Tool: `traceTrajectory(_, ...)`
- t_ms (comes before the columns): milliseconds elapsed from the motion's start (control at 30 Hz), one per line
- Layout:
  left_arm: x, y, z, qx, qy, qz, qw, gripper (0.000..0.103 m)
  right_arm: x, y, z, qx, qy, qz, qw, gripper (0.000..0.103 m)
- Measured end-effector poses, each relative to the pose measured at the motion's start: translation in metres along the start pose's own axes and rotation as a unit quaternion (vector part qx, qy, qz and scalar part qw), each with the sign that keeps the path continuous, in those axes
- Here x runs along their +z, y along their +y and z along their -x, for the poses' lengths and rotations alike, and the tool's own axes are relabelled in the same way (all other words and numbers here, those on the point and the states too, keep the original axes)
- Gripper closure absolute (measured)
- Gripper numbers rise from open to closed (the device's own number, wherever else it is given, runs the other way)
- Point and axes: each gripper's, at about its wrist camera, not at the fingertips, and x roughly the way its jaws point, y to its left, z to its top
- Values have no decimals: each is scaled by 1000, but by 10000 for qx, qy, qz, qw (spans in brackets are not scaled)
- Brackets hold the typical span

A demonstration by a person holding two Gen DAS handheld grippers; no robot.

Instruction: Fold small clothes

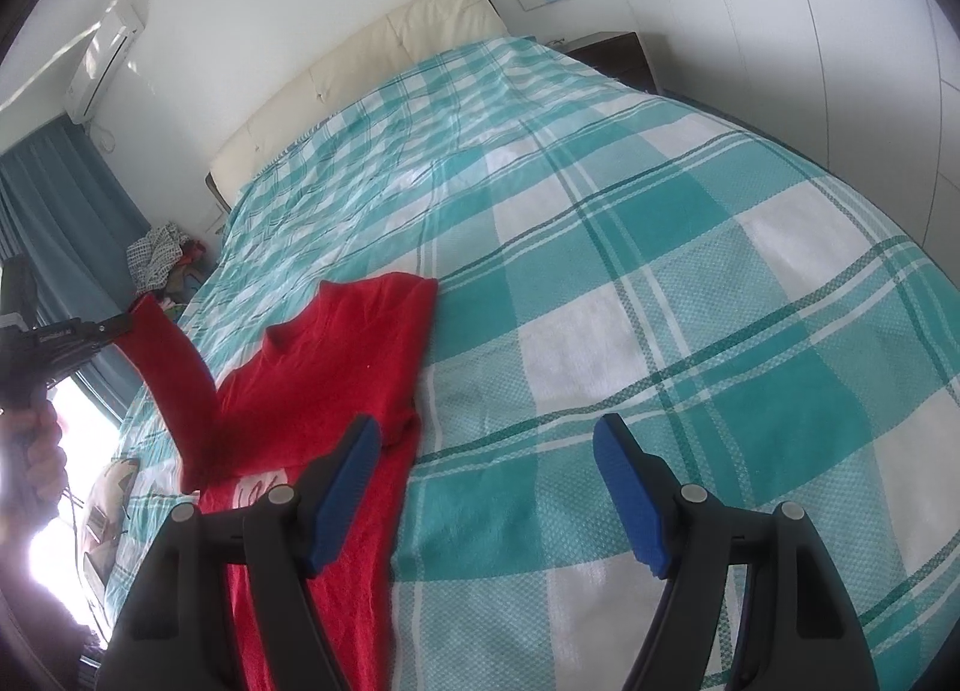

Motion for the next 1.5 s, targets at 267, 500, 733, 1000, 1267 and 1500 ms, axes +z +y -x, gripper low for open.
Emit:
traceTrajectory(267, -42, 29, 0, 433, -27, 358, 9984, 18, 2, -1, 5, 1, -68, 7, 10000, 30)
traceTrajectory(500, -113, 129, 41, 1878, 105, 792, 9790, 13, 1, 1, 4, 73, -3, 1, 10000, 30)
traceTrajectory(733, -191, 194, 62, 2446, -153, 1539, 9572, 10, -5, 3, -6, -205, 107, 152, 9996, 30)
traceTrajectory(1000, -192, 205, 88, 2642, -551, 1696, 9478, 6, -4, -5, -4, -482, -27, 166, 9987, 30)
traceTrajectory(1267, -187, 199, 76, 2340, -455, 1780, 9547, 6, -3, -13, -4, -527, -20, -7, 9986, 30)
traceTrajectory(1500, -185, 186, 70, 2414, -345, 1528, 9577, 6, -4, -11, -7, -467, 26, 56, 9989, 30)
